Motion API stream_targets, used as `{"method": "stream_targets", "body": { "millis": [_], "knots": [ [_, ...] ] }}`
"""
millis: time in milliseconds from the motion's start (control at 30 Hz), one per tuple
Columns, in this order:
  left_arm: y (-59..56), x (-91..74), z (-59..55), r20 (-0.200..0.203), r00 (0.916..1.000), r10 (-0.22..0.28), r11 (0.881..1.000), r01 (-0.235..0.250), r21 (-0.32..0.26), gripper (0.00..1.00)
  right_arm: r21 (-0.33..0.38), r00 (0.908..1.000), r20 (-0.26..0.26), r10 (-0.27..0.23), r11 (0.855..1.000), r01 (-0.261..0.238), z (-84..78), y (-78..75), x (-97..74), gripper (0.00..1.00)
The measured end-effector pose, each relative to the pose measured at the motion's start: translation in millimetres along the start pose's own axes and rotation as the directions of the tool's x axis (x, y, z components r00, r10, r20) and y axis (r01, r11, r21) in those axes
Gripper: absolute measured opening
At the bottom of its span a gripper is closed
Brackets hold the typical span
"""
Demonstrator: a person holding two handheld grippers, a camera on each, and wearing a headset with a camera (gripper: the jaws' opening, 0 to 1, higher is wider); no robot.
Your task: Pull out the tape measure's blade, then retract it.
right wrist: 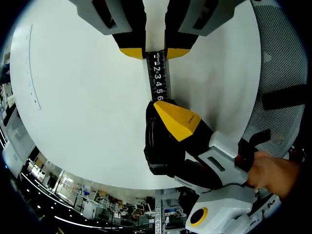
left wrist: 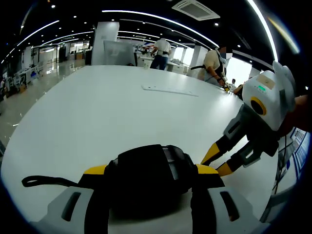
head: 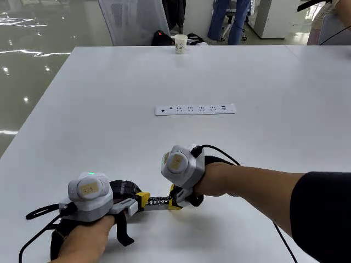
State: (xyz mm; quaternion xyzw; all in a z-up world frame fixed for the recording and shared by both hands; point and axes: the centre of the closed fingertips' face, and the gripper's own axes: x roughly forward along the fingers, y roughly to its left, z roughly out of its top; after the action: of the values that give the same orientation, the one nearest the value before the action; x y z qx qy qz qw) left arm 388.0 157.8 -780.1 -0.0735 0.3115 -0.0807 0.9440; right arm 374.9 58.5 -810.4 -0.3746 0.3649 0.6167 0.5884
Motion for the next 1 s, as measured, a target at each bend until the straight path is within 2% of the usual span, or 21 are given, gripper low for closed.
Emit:
{"method": "stream_targets", "body": {
  "millis": [533,667,767,1000],
  "knots": [
    [0.3,-0.6,-0.6,-0.002,1.0,-0.003,1.0,0.003,-0.002,0.62,0.013,0.9998,0.018,-0.001,1.0,0.001,9.4,1.2,4.7,0.11],
    [0.4,-0.8,-0.5,-0.003,1.0,-0.003,1.0,0.003,-0.002,0.62,0.04,0.9987,0.05,-0.003,0.999,0.001,17.5,3.4,8.5,0.11],
    [1.2,-0.3,-0.4,-0.003,1.0,-0.004,1.0,0.004,-0.003,0.62,-0.001,0.999,0.043,-0.007,1.0,0.007,21.0,3.8,11.5,0.1],
    [2.0,-0.2,0.0,-0.001,1.0,-0.004,1.0,0.004,-0.005,0.62,0.046,0.997,0.078,0.001,0.999,-0.004,22.9,1.7,11.0,0.1]
  ]
}}
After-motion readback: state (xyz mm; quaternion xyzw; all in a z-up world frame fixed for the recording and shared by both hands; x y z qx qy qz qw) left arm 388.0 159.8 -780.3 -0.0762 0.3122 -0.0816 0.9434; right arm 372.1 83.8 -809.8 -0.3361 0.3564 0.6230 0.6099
